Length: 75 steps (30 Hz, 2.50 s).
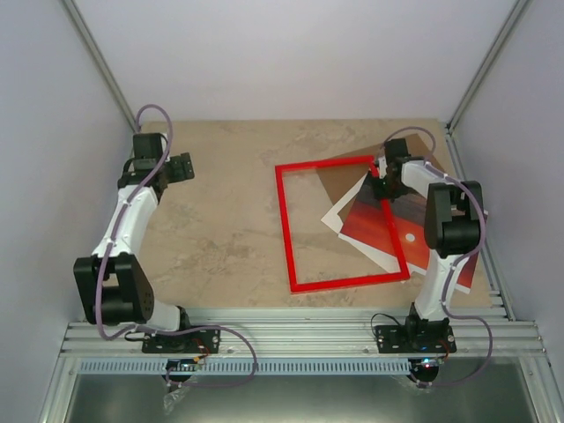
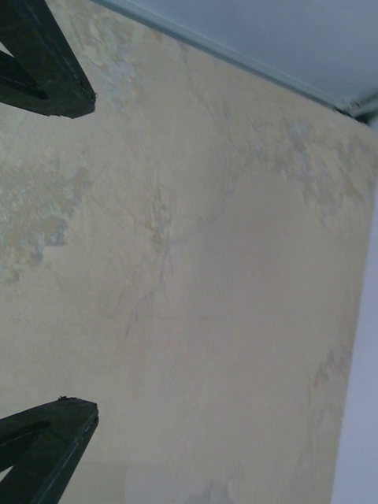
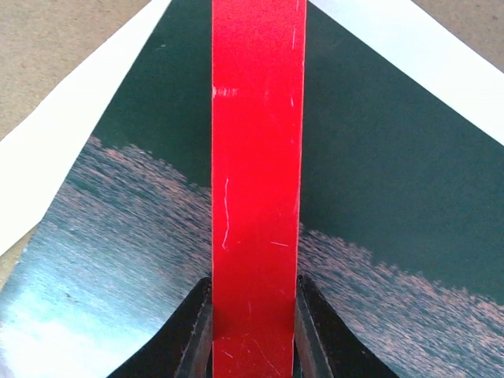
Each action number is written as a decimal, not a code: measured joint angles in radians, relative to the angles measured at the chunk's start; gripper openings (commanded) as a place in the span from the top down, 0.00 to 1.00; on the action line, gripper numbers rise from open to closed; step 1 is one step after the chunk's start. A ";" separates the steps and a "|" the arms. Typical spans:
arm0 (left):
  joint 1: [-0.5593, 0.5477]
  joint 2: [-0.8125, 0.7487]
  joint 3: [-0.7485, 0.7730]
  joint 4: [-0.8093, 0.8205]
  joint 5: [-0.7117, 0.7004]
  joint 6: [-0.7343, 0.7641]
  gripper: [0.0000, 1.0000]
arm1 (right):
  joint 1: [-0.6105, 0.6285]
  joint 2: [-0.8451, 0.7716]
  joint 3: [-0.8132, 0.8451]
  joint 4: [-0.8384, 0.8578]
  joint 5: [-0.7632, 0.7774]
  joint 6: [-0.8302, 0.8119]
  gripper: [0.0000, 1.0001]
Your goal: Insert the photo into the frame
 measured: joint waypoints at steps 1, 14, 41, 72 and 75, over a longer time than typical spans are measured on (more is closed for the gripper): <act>0.000 -0.018 -0.010 0.015 0.026 0.010 0.01 | -0.007 0.000 0.000 -0.002 -0.011 -0.003 1.00; -0.009 -0.142 -0.027 0.112 0.452 0.129 0.00 | -0.158 -0.109 0.001 -0.028 -0.363 -0.034 1.00; -0.471 -0.361 -0.069 0.518 0.720 1.344 0.01 | 0.008 -0.277 -0.068 0.009 -1.203 0.008 0.99; -0.759 -0.307 -0.141 0.760 0.485 1.968 0.46 | 0.045 -0.203 -0.177 -0.039 -1.203 0.054 1.00; -0.764 -0.303 -0.141 0.773 0.482 2.003 0.49 | 0.047 -0.201 -0.180 -0.046 -1.202 0.049 0.99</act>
